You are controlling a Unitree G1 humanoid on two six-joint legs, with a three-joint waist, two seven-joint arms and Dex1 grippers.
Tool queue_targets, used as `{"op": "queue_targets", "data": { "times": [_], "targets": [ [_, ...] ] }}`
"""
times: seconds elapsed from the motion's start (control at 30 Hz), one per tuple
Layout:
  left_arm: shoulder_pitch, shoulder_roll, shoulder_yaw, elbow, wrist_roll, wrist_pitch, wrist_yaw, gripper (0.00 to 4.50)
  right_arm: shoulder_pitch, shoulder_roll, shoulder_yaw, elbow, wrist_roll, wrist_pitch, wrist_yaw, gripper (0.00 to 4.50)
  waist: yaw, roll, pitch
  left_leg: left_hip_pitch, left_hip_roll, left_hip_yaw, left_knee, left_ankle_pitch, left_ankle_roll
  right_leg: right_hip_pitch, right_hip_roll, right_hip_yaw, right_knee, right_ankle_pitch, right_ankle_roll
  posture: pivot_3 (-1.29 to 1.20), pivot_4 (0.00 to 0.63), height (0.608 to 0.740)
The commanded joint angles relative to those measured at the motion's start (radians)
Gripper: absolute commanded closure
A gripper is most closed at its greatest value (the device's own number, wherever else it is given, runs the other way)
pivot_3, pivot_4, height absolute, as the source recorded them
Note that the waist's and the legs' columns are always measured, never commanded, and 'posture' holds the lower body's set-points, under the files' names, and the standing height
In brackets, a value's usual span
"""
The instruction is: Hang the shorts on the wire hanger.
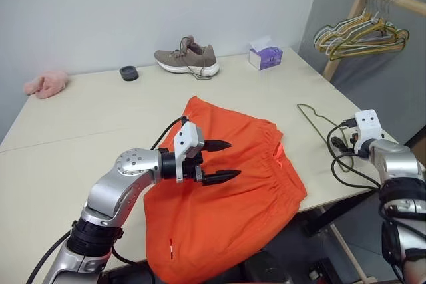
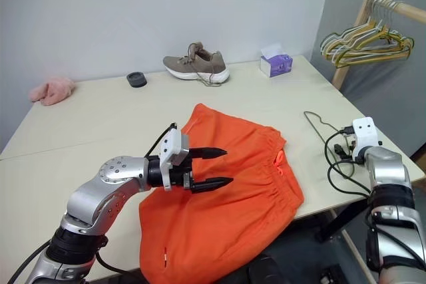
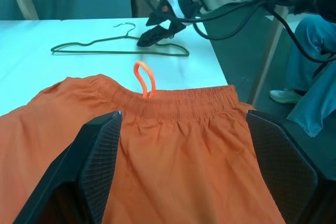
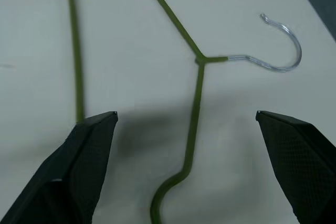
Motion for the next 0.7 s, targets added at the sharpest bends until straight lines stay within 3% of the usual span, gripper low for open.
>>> {"op": "queue_targets", "data": {
  "times": [0.03, 0.07, 0.17, 0.53, 0.57, 0.7],
  "targets": [
    [-0.007, 0.000, 0.013, -0.032, -0.005, -0.003, 0.011, 0.53, -0.054, -0.026, 0.027, 0.100, -0.011, -0.034, 0.026, 0.00, 0.000, 0.000, 0.000, 0.000, 0.000, 0.000, 0.000, 0.000, 0.000, 0.000, 0.000, 0.000, 0.000, 0.000, 0.000, -0.24, 0.036, 0.740],
    [-0.005, 0.001, 0.013, -0.032, -0.004, -0.004, 0.011, 0.53, -0.065, -0.028, 0.031, 0.135, -0.007, -0.026, 0.043, 0.00, 0.000, 0.000, 0.000, 0.000, 0.000, 0.000, 0.000, 0.000, 0.000, 0.000, 0.000, 0.000, 0.000, 0.000, 0.001, -0.24, 0.036, 0.740],
    [0.003, 0.003, 0.016, -0.025, -0.001, -0.014, 0.008, 0.47, -0.099, -0.031, 0.040, 0.241, -0.003, 0.003, 0.072, 0.57, 0.001, -0.001, -0.001, 0.001, 0.000, 0.000, 0.000, 0.000, 0.000, 0.001, 0.000, 0.000, 0.000, 0.000, 0.001, -0.24, 0.035, 0.740],
    [0.020, -0.002, 0.013, 0.011, 0.019, -0.058, -0.006, 0.47, -0.104, -0.011, 0.062, 0.338, 0.000, -0.040, 0.005, 4.31, 0.010, -0.015, -0.013, 0.002, 0.000, -0.003, 0.001, 0.000, 0.000, 0.008, 0.000, -0.004, -0.007, 0.001, 0.002, -0.25, 0.036, 0.740],
    [0.021, -0.001, 0.013, 0.014, 0.020, -0.062, -0.008, 0.47, -0.105, -0.010, 0.054, 0.341, 0.009, -0.036, 0.000, 4.49, 0.011, -0.015, -0.013, 0.002, 0.000, -0.004, 0.001, 0.000, 0.000, 0.009, 0.000, -0.004, -0.008, 0.002, 0.002, -0.25, 0.036, 0.740],
    [0.029, 0.000, 0.018, 0.035, 0.029, -0.081, -0.008, 0.47, -0.100, -0.027, 0.047, 0.289, 0.009, -0.096, -0.001, 4.49, 0.012, -0.015, -0.014, 0.002, 0.001, -0.006, 0.000, 0.000, 0.000, 0.011, 0.000, -0.006, -0.015, 0.004, 0.002, -0.25, 0.037, 0.740]
  ]
}}
